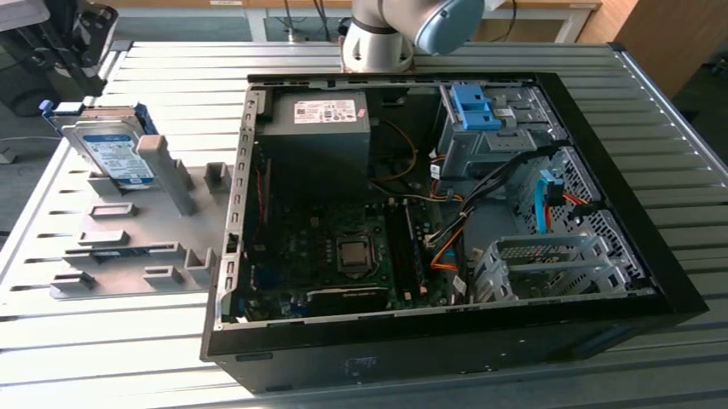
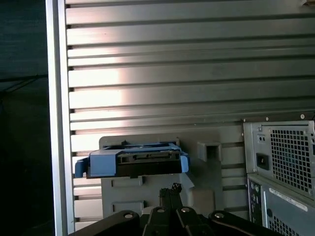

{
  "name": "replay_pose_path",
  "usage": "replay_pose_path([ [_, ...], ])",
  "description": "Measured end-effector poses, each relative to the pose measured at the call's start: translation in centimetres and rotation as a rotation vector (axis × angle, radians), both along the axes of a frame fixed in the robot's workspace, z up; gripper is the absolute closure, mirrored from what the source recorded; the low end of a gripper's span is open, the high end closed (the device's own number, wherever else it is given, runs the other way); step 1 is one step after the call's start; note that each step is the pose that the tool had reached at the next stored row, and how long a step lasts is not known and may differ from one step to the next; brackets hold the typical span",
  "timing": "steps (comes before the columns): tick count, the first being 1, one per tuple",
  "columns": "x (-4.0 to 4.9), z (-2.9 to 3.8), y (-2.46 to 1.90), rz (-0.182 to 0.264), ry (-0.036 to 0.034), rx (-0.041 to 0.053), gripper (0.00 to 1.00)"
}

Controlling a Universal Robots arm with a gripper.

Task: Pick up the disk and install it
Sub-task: 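Reach for the disk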

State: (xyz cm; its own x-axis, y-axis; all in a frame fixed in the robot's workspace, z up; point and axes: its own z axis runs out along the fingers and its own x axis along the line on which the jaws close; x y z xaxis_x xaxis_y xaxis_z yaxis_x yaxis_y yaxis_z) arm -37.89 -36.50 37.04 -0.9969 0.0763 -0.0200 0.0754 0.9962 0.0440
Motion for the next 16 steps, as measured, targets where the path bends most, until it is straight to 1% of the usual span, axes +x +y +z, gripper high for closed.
replay_pose_path([
  [1, -0.18, -0.03, 0.0, 0.0, -0.0001, 0.0001, 0.89],
  [4, -0.3, -0.04, 0.0, 0.0, 0.0003, 0.0, 0.89],
  [5, -0.49, -0.06, 0.01, 0.0, 0.0002, 0.0, 0.89],
  [8, -1.49, -0.17, 0.07, 0.0, 0.001, 0.0001, 0.89],
  [13, -3.22, -0.44, 0.17, 0.0, 0.0076, 0.0001, 0.89],
  [15, -3.63, -0.54, 0.21, 0.0, 0.0109, 0.0001, 0.89],
  [16, -3.69, -0.58, 0.23, 0.0, 0.0113, 0.0001, 0.89],
])
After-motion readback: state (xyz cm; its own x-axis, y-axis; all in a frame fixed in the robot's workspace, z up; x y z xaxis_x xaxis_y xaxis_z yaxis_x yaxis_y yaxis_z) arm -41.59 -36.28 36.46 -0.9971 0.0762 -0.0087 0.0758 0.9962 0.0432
